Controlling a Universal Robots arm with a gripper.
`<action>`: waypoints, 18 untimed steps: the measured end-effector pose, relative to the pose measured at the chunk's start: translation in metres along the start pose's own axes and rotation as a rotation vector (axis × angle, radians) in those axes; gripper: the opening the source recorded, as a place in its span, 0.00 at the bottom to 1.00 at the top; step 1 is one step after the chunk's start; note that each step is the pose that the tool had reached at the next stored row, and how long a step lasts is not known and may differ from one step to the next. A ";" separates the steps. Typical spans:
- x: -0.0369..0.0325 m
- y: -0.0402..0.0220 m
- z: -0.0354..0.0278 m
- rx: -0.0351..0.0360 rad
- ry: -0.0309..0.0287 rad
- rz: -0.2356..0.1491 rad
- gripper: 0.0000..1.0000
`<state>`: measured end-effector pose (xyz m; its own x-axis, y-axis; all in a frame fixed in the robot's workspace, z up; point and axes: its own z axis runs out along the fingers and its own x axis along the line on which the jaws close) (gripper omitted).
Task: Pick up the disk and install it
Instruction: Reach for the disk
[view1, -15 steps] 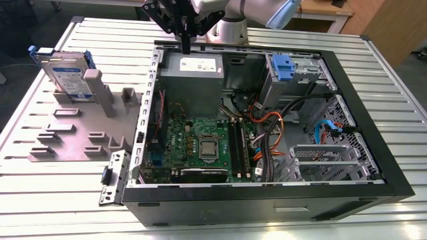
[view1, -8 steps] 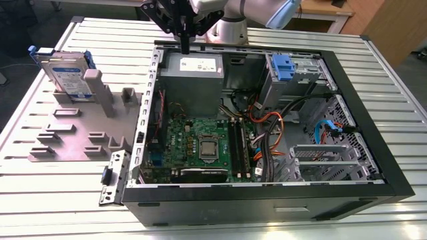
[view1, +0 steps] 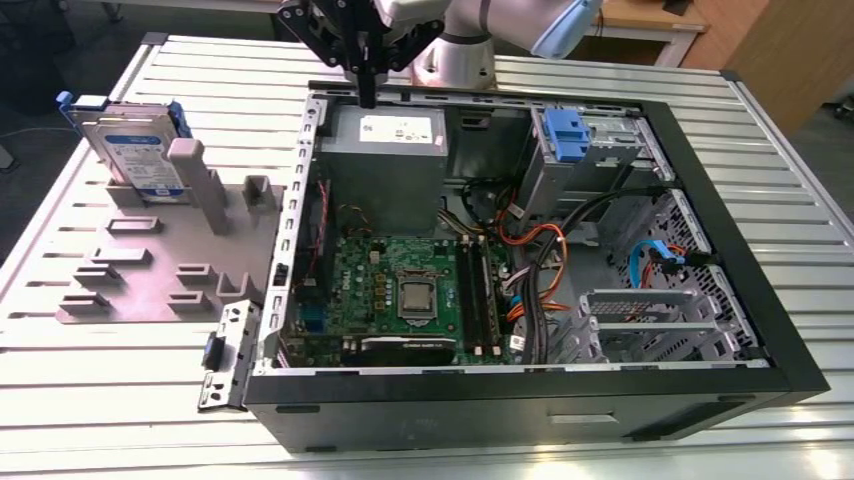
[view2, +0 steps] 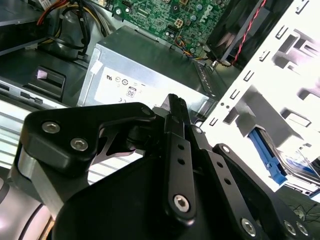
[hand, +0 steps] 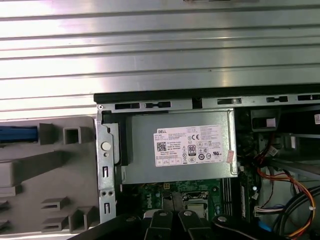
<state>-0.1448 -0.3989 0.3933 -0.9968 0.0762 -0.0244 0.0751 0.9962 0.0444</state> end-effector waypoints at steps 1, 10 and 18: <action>0.0004 0.0000 0.0000 0.0000 0.0000 0.000 0.11; 0.0053 -0.0004 -0.0001 0.0000 -0.0001 0.000 0.11; 0.0088 -0.0006 -0.0002 0.0000 -0.0001 0.000 0.11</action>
<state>-0.1536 -0.3989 0.3933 -0.9968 0.0762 -0.0245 0.0751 0.9962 0.0444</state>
